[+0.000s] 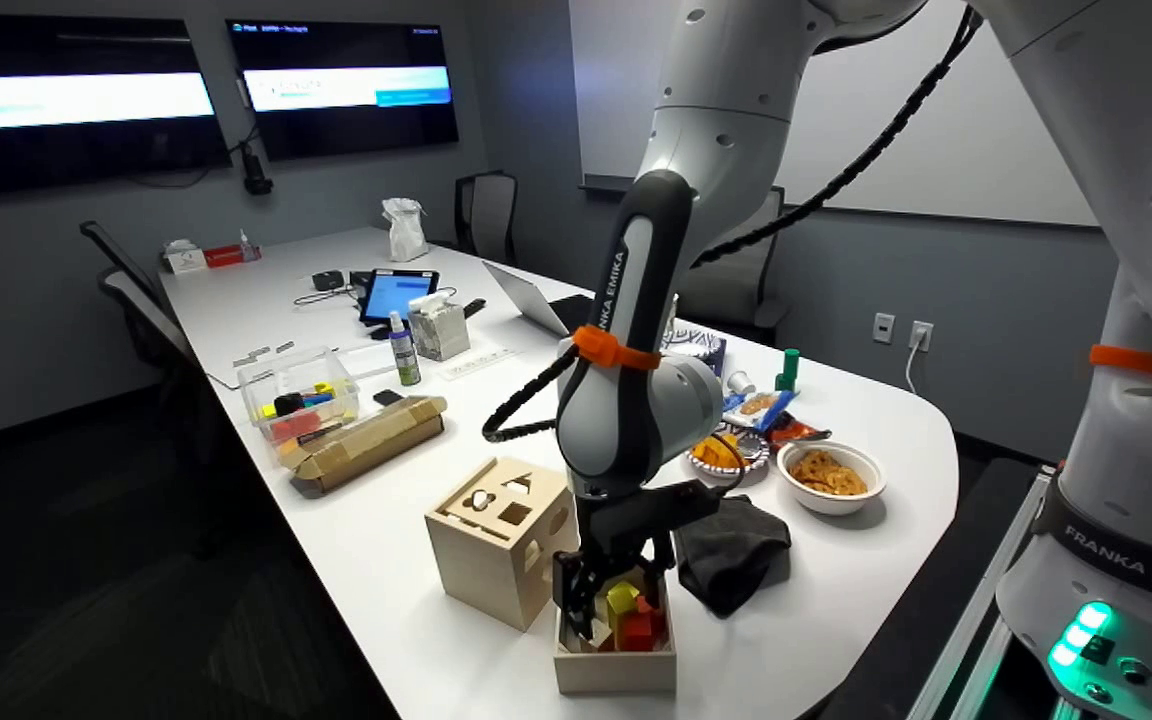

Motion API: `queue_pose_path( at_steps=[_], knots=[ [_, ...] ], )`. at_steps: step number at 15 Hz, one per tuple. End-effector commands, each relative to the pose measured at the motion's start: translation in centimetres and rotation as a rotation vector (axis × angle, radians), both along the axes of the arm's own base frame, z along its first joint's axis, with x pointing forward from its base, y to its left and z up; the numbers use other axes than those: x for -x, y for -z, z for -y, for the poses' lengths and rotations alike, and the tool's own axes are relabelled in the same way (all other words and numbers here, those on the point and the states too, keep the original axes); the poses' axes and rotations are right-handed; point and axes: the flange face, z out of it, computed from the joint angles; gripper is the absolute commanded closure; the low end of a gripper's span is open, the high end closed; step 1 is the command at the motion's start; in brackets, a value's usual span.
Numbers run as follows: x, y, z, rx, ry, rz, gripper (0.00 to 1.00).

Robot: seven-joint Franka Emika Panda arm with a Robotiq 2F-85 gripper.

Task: Put the yellow block in the toy box

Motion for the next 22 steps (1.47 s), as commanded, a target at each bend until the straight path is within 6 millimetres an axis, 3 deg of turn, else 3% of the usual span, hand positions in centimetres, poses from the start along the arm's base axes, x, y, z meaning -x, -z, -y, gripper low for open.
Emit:
queue_pose_path(
  at_steps=[1,4,6,14,17,22],
  knots=[
    [-0.3,0.2,-0.3,-0.002,-0.001,-0.002,0.00],
    [-0.5,0.0,-0.1,0.005,0.004,0.004,0.00],
    [-0.6,0.0,-0.1,0.011,0.000,0.002,0.27],
    [-1.2,-0.3,-0.1,0.029,-0.004,0.020,0.89],
    [-1.0,-0.9,0.0,0.040,-0.006,0.026,0.91],
    [-0.3,-3.9,0.2,0.107,-0.030,0.040,0.91]
  ],
)
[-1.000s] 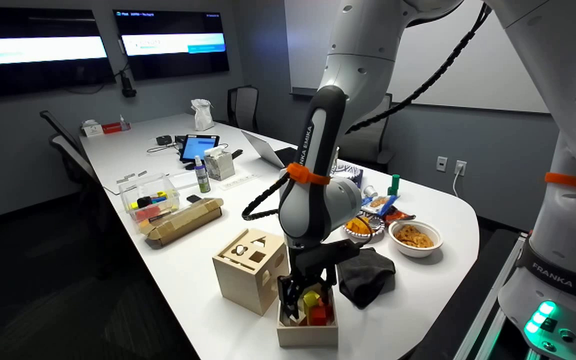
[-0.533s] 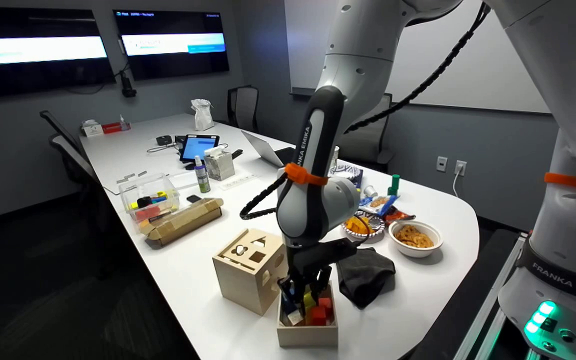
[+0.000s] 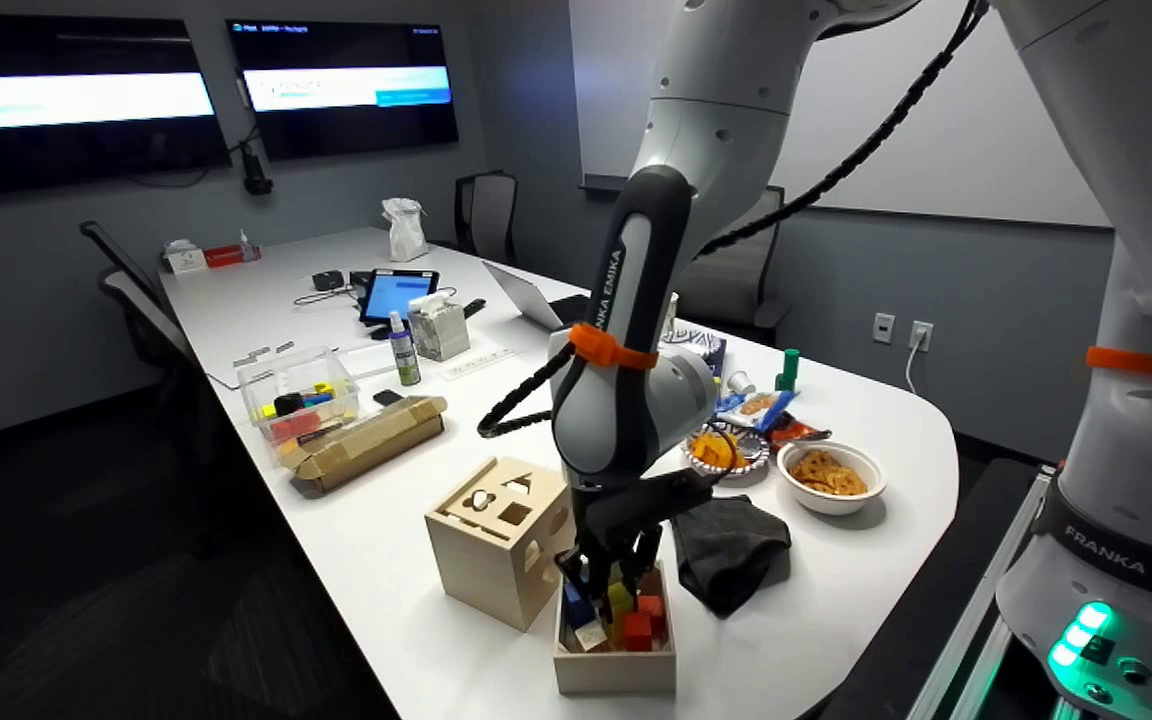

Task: Put the yellow block in the toy box

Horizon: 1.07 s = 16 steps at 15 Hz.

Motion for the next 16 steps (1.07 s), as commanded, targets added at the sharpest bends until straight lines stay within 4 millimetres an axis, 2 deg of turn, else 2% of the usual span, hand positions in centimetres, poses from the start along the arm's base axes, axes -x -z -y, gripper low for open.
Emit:
queue_pose_path(
  at_steps=[1,4,8,12,16],
  knots=[
    [0.7,-3.7,0.0,0.071,-0.030,0.013,0.91],
    [0.5,-6.5,-0.1,0.108,-0.124,0.042,0.91],
    [-1.0,-11.4,-0.7,0.170,-0.287,0.092,0.91],
    [-3.4,-16.6,-1.9,0.222,-0.446,0.145,0.91],
    [-6.5,-19.6,-3.2,0.205,-0.569,0.154,0.91]
  ],
)
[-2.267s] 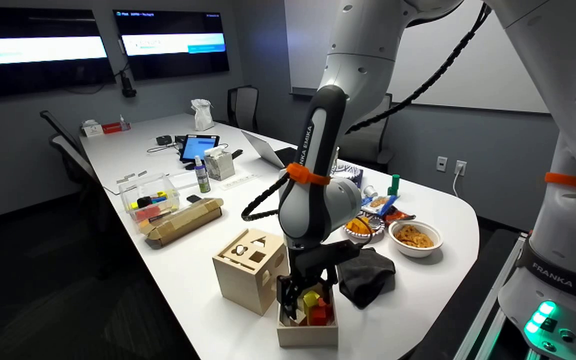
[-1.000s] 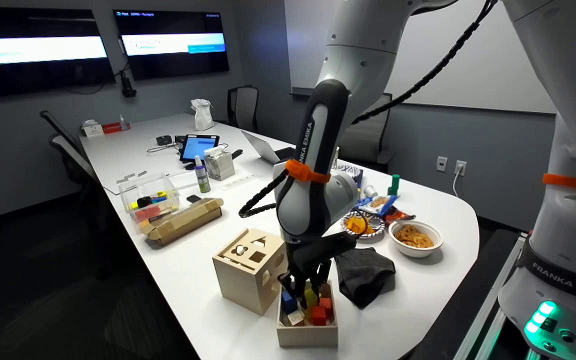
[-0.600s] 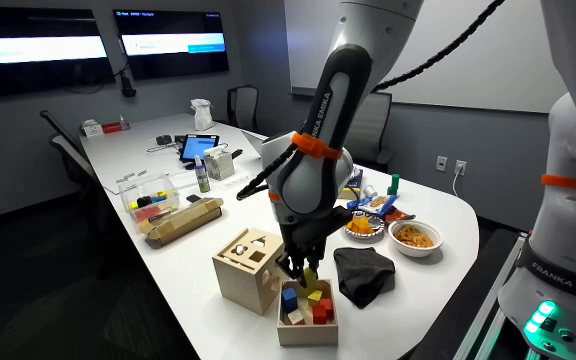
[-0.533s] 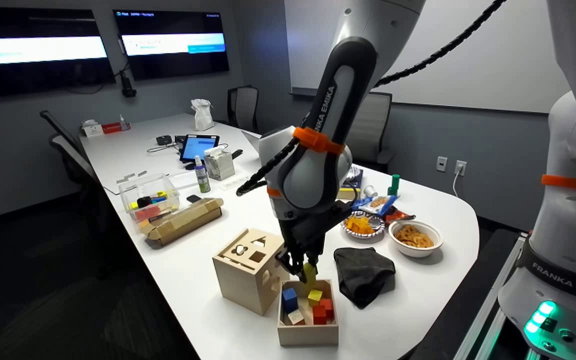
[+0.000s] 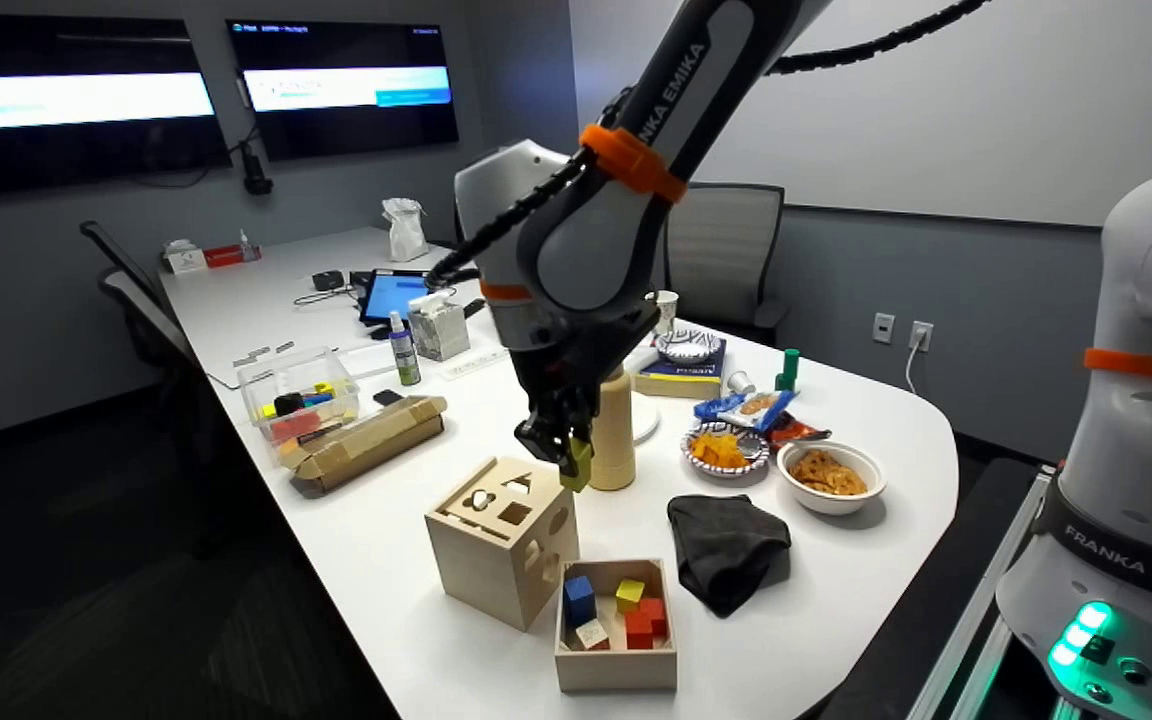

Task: Put the yellow block in the toy box

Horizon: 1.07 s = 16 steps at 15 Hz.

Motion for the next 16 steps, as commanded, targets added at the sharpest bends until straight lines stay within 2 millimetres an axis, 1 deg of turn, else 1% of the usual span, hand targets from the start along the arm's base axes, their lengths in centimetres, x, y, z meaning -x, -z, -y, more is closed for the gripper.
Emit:
queue_pose_path(
  at_steps=[1,3,6,9,12,16],
  knots=[
    [-2.6,-2.4,-1.1,0.012,-0.120,-0.015,0.91],
    [-3.8,-2.7,-1.5,0.013,-0.161,-0.025,0.91],
    [-5.6,-2.5,-1.8,-0.019,-0.223,-0.045,0.91],
    [-7.0,-1.4,-2.2,-0.024,-0.261,-0.068,0.91],
    [-8.2,-0.1,-2.5,-0.032,-0.241,-0.093,0.91],
    [-8.7,1.3,-3.2,-0.027,-0.189,-0.111,0.91]
  ],
)
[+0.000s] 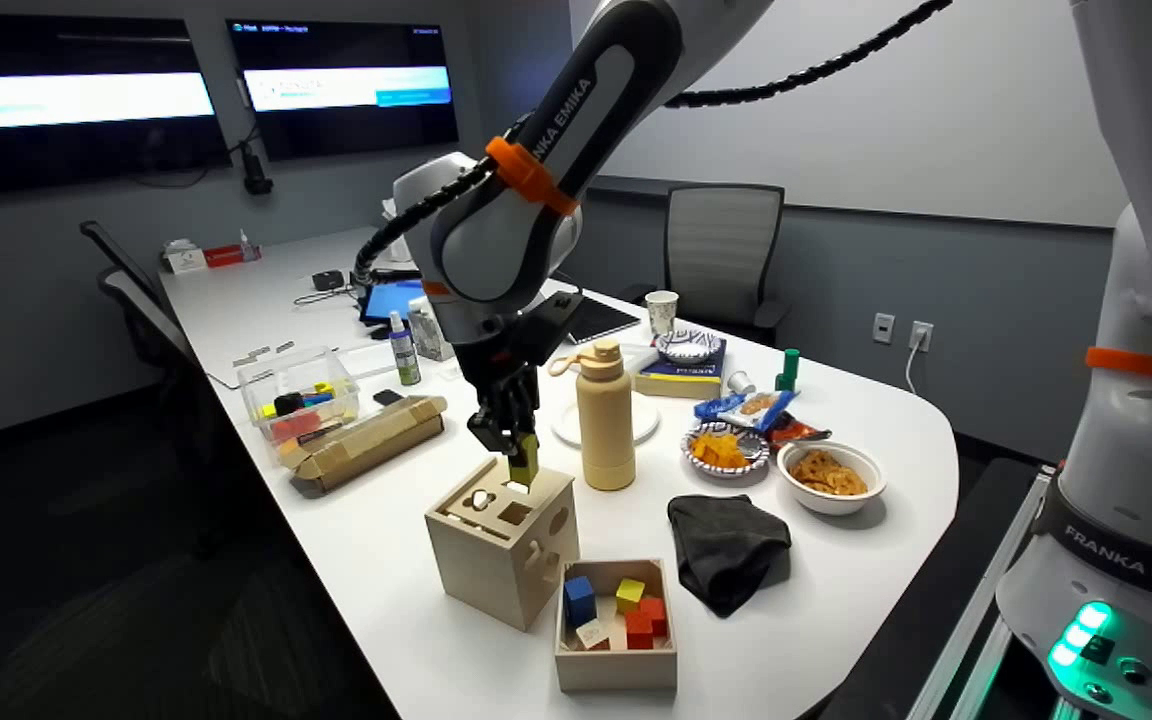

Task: Put the yellow block in the toy box

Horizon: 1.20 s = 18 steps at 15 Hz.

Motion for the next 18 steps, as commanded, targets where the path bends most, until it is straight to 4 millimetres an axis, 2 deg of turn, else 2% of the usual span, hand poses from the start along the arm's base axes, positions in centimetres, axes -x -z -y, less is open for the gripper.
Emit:
queue_pose_path(
  at_steps=[1,10,18],
  knots=[
    [-0.8,0.5,-1.1,-0.005,0.056,-0.034,0.91],
    [0.2,2.1,-2.2,-0.053,0.213,-0.062,0.91],
    [-0.9,3.4,-1.8,-0.060,0.355,-0.013,0.91]
  ],
)
